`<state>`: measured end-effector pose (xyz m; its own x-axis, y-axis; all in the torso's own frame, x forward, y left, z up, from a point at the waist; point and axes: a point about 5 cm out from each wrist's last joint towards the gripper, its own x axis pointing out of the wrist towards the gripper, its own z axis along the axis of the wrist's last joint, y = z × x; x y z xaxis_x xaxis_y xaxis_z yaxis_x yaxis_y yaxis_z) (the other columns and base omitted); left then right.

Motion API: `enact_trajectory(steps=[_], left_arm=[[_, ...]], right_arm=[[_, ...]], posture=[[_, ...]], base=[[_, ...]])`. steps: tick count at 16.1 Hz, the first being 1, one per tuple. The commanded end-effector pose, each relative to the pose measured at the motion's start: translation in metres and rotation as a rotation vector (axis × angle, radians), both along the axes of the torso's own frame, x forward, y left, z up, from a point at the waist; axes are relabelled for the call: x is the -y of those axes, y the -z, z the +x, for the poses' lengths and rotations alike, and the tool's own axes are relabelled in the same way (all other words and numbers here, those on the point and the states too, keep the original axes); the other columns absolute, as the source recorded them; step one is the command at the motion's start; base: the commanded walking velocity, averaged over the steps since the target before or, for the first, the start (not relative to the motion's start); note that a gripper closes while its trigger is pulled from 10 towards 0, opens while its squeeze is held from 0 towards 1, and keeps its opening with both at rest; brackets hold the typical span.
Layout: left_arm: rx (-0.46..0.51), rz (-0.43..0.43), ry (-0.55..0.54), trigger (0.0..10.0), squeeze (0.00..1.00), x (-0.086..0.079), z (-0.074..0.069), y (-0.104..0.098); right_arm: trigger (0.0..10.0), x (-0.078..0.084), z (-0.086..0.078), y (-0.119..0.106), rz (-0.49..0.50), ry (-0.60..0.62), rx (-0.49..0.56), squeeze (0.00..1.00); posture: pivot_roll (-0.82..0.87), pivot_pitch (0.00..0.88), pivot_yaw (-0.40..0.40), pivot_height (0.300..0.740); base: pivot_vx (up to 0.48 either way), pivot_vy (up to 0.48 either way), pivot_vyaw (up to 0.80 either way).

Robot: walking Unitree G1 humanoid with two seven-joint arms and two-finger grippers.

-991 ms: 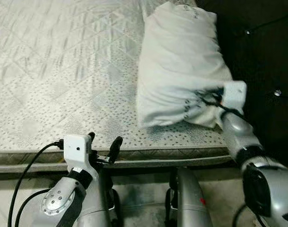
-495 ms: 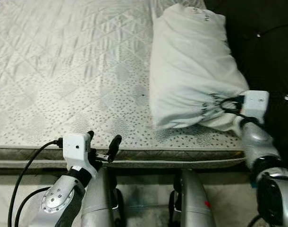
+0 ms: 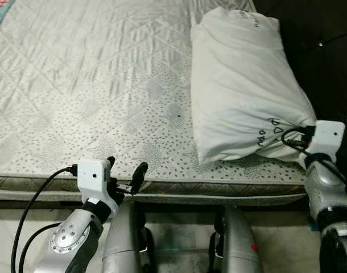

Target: Clean up the room

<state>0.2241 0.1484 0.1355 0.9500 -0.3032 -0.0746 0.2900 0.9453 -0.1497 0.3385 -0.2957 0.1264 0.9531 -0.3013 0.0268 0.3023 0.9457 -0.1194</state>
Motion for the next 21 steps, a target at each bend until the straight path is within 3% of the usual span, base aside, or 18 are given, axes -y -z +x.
enact_trajectory(steps=[1,12,15,18,21], left_arm=[[-0.018,0.006,0.006,10.0,0.0,-0.001,-0.001,0.004],[-0.021,0.006,0.032,10.0,0.0,0.0,0.001,0.004],[-0.022,0.007,0.043,10.0,0.0,0.001,0.002,0.005],[-0.02,0.005,0.05,10.0,0.0,0.003,0.003,0.004],[-0.016,0.005,0.044,10.0,0.0,0.003,0.003,0.004]], right_arm=[[0.0,0.015,-0.01,-0.006,0.013,0.082,0.064,0.0],[0.0,0.012,-0.061,0.014,0.026,0.126,0.046,0.0],[0.0,0.01,-0.085,0.022,0.039,0.149,-0.007,0.0],[0.0,0.0,-0.081,0.022,0.054,0.129,-0.018,0.0],[0.0,-0.006,-0.047,0.005,0.052,0.077,0.014,0.0]], posture=[[-0.06,0.224,0.038,0.603],[-0.09,0.235,0.06,0.603],[-0.09,0.237,0.067,0.603],[-0.1,0.235,0.066,0.603],[-0.09,0.229,0.053,0.603]], base=[[0.0,0.0,0.0],[0.0,0.0,0.0],[0.0,0.0,0.0],[0.0,0.0,0.0],[0.0,0.0,0.0]])
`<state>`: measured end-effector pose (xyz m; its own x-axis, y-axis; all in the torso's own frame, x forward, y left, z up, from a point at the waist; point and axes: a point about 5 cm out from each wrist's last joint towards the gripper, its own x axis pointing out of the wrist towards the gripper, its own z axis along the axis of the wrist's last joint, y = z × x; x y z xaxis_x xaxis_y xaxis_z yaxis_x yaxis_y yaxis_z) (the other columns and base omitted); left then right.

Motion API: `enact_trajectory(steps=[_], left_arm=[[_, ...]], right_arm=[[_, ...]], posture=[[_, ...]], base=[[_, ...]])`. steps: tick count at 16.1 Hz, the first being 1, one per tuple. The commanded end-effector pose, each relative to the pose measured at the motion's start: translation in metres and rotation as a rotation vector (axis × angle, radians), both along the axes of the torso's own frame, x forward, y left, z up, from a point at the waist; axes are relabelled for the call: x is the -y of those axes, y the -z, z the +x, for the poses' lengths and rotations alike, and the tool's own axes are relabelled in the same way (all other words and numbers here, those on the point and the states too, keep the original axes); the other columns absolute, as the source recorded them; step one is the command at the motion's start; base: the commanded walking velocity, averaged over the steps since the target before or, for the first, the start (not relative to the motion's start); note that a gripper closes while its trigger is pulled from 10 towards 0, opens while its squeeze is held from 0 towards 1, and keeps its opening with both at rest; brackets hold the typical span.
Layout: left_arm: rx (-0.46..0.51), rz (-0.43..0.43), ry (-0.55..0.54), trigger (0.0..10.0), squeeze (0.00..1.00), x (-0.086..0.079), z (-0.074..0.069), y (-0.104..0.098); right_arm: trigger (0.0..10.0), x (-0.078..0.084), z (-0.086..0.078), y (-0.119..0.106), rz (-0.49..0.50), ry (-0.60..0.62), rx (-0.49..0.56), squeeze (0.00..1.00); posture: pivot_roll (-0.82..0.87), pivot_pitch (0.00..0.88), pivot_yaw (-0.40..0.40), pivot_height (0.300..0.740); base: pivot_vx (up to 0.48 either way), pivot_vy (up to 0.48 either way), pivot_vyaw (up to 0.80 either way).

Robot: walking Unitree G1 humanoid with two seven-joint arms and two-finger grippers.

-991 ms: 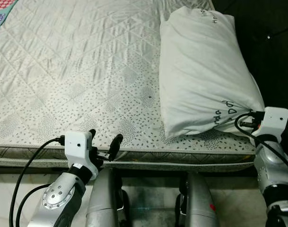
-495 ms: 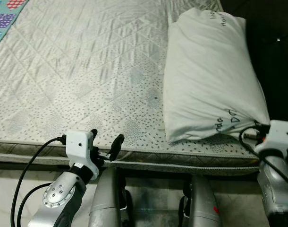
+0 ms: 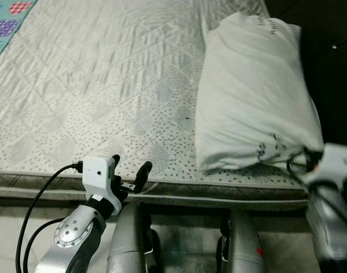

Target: Clean up the room

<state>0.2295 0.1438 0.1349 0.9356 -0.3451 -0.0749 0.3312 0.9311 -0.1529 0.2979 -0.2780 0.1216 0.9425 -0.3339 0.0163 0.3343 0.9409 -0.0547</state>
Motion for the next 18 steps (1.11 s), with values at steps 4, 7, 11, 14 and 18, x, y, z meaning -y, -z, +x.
enact_trajectory(steps=[4,7,11,14,18], left_arm=[[-0.009,0.009,-0.024,10.0,0.0,-0.004,-0.003,0.004],[-0.009,0.012,-0.039,10.0,0.0,-0.004,-0.005,0.004],[-0.007,0.022,-0.065,10.0,0.0,-0.01,-0.008,0.004],[-0.009,0.02,-0.065,10.0,0.0,-0.007,-0.008,0.005],[-0.013,0.018,-0.063,10.0,0.0,-0.007,-0.008,0.006]], right_arm=[[0.0,0.001,0.046,-0.034,-0.052,-0.054,0.052,0.0],[0.0,-0.008,0.07,-0.055,-0.07,-0.102,0.069,0.0],[0.0,0.013,0.08,-0.077,-0.085,-0.049,0.076,0.0],[0.0,0.039,0.07,-0.08,-0.105,0.025,0.062,0.0],[0.0,0.067,0.056,-0.081,-0.117,0.109,0.054,0.0]], posture=[[-0.07,0.226,0.032,0.603],[-0.05,0.223,0.02,0.603],[-0.05,0.224,0.011,0.603],[-0.06,0.231,0.012,0.603],[-0.06,0.233,0.02,0.603]], base=[[0.0,0.0,0.0],[0.0,0.0,0.0],[0.0,0.0,0.0],[0.0,0.0,0.0],[0.0,0.0,0.0]])
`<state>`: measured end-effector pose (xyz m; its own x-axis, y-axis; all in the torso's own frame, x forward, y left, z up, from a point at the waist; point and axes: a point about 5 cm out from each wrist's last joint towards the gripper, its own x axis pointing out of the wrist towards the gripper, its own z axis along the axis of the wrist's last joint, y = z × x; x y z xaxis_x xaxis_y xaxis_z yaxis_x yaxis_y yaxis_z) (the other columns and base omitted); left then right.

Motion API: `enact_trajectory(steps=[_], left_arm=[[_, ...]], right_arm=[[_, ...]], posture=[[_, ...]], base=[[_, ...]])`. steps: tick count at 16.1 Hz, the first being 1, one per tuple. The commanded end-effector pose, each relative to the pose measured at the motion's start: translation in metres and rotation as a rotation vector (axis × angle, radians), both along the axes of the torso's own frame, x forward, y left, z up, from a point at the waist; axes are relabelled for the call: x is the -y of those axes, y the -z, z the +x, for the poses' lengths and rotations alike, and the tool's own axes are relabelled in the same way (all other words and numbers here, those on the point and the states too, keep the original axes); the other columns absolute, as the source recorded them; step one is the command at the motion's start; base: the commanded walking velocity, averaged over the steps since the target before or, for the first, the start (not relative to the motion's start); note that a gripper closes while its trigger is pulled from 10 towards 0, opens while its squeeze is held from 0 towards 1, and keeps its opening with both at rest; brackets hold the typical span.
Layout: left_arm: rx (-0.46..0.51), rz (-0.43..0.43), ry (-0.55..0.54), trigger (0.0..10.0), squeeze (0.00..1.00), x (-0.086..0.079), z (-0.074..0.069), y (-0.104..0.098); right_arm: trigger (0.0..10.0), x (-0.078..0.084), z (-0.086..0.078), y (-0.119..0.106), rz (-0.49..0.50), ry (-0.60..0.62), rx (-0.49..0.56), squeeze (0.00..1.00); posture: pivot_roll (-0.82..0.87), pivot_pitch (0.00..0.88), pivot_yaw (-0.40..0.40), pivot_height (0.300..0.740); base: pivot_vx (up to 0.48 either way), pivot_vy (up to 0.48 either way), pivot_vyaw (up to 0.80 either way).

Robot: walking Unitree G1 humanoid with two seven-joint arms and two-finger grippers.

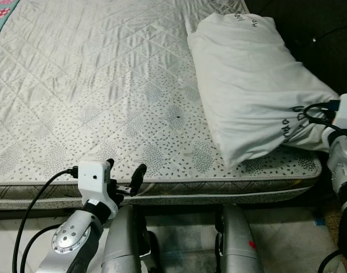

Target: Clean up the room

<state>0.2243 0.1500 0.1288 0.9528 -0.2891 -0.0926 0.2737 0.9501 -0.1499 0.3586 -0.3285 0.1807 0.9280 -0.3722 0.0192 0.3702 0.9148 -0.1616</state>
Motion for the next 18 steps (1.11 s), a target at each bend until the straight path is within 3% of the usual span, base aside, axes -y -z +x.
enact_trajectory(steps=[1,4,10,15,18], left_arm=[[0.003,0.01,-0.002,10.0,0.0,-0.001,-0.002,-0.001],[0.004,0.011,0.002,10.0,0.0,-0.001,-0.001,0.0],[0.008,0.006,0.02,10.0,0.0,0.003,0.004,0.0],[0.013,0.003,0.026,10.0,0.0,0.005,0.007,0.001],[0.015,0.0,0.03,10.0,0.0,0.007,0.009,0.001]], right_arm=[[0.0,0.022,-0.009,-0.017,-0.023,0.073,0.083,0.0],[0.0,0.026,-0.023,0.006,-0.02,0.07,0.06,0.0],[0.0,0.015,-0.046,0.046,0.032,0.083,0.064,0.0],[0.0,0.008,-0.065,0.06,0.043,0.083,0.051,0.0],[0.0,0.003,-0.067,0.061,0.055,0.074,0.038,0.0]], posture=[[-0.06,0.234,0.02,0.603],[-0.07,0.232,0.023,0.603],[-0.09,0.22,0.031,0.603],[-0.11,0.211,0.029,0.603],[-0.12,0.204,0.028,0.603]], base=[[0.0,0.0,0.0],[0.0,0.0,0.0],[0.0,0.0,0.0],[0.0,0.0,0.0],[0.0,0.0,0.0]])
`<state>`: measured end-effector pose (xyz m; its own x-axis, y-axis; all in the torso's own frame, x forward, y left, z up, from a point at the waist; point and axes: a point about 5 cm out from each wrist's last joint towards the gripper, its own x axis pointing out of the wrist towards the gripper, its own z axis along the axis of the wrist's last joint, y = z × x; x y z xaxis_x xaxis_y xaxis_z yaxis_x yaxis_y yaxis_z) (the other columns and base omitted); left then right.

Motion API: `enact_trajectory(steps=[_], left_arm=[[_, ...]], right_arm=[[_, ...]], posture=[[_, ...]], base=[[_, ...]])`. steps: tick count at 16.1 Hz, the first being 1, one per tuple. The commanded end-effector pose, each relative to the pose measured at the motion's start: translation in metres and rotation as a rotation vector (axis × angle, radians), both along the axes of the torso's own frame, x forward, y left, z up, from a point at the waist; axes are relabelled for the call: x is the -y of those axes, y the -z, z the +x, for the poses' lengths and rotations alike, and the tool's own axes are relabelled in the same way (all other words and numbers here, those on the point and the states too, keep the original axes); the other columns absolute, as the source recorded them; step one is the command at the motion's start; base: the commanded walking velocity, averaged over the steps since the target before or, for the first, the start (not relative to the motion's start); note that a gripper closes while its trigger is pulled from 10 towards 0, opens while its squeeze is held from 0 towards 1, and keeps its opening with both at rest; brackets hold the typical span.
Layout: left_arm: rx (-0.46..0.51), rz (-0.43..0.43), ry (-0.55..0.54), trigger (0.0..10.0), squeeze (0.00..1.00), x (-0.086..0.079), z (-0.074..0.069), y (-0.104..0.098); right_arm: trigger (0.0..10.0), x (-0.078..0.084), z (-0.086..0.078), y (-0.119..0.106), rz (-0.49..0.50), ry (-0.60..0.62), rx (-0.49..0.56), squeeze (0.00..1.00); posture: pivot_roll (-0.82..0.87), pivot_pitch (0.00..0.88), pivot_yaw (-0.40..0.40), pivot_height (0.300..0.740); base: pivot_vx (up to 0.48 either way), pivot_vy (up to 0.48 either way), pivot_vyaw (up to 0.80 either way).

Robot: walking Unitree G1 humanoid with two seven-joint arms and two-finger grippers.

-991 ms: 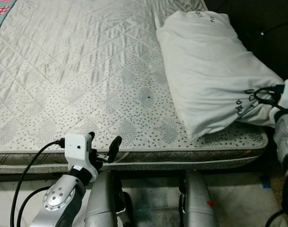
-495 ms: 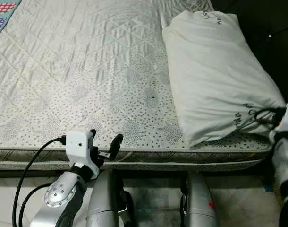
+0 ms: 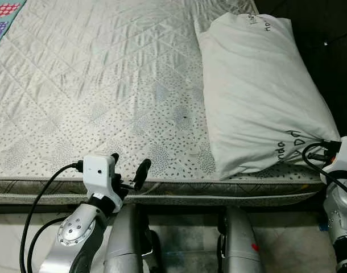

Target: Clean up the room

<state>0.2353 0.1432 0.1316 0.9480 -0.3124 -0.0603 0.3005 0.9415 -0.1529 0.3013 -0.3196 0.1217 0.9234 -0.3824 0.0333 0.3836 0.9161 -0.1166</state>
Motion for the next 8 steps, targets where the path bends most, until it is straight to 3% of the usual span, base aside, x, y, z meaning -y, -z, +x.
enact_trajectory(steps=[1,2,3,4,5,6,8], left_arm=[[-0.013,0.011,0.008,10.0,0.0,0.001,0.0,0.005],[-0.013,0.011,0.009,10.0,0.0,0.001,0.0,0.005],[-0.01,0.014,0.009,10.0,0.0,0.001,0.001,0.005],[-0.009,0.016,0.003,10.0,0.0,0.0,0.001,0.006],[-0.01,0.017,0.0,10.0,0.0,-0.001,0.001,0.006],[-0.009,0.018,-0.004,10.0,0.0,-0.001,0.002,0.007],[-0.009,0.018,-0.004,10.0,0.0,-0.001,0.002,0.008]], right_arm=[[2.3,0.001,-0.007,0.008,0.022,0.028,-0.032,0.0],[4.2,-0.004,-0.006,0.009,0.015,0.017,-0.046,0.0],[10.0,-0.018,-0.001,0.012,0.011,-0.031,-0.057,0.0],[10.0,-0.028,0.001,0.012,0.01,-0.062,-0.049,0.3],[10.0,-0.031,0.001,0.012,0.014,-0.073,-0.043,1.0],[10.0,-0.042,-0.001,0.013,0.023,-0.102,-0.041,1.0],[10.0,-0.047,-0.004,0.015,0.027,-0.115,-0.054,1.0]], posture=[[-0.12,0.196,0.026,0.603],[-0.12,0.196,0.026,0.603],[-0.11,0.185,0.021,0.603],[-0.11,0.181,0.019,0.603],[-0.11,0.177,0.018,0.603],[-0.11,0.175,0.017,0.603],[-0.12,0.172,0.016,0.603]], base=[[0.0,0.0,0.0],[0.0,0.0,0.0],[0.0,0.0,0.0],[0.0,0.0,0.0],[0.0,0.0,0.0],[0.0,0.0,0.0],[0.0,0.0,0.0]])
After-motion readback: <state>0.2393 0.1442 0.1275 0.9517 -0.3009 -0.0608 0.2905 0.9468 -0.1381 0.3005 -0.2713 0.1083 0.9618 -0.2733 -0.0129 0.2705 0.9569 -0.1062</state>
